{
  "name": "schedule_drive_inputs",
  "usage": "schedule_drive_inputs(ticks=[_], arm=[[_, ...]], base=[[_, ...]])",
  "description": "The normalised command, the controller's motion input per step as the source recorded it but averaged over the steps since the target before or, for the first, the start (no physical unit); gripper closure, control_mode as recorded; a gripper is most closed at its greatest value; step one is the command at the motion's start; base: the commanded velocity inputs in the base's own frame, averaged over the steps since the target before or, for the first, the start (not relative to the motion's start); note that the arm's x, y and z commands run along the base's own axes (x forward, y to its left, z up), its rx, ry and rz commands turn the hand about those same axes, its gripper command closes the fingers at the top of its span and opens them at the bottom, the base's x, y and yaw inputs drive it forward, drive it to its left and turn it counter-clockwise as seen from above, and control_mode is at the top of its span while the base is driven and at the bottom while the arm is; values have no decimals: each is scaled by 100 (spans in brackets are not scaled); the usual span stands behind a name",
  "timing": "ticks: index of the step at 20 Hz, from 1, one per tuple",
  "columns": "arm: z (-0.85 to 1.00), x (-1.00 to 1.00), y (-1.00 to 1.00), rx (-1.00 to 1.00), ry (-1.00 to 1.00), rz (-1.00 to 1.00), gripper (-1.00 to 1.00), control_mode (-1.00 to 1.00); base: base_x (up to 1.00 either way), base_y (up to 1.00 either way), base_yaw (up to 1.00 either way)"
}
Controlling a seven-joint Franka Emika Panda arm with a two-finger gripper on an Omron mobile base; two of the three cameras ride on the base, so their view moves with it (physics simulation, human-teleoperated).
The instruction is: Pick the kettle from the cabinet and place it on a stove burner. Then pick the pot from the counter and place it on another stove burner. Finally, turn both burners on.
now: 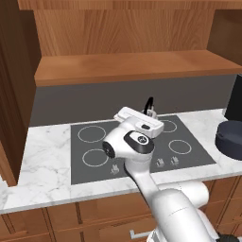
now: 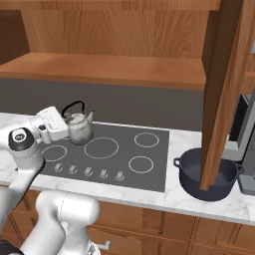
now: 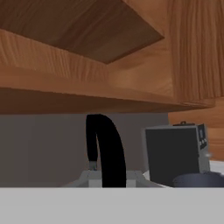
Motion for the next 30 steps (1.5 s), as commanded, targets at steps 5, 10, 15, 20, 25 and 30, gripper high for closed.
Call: schedule_drive_inputs(ticks=[5,10,15,20,25,30], arm=[[-16,19,0,0,0,-4,100,-100],[-14,20,0,0,0,-4,100,-100],[-11,23,0,0,0,-6,100,-100],[-12,22,0,0,0,-6,100,-100],[-15,18,-1,0,0,-6,100,-100],[-15,17,-1,0,0,-6,100,-100]], base=[[0,0,0],[0,0,0],[0,0,0],[0,0,0],[0,0,0],[0,0,0]])
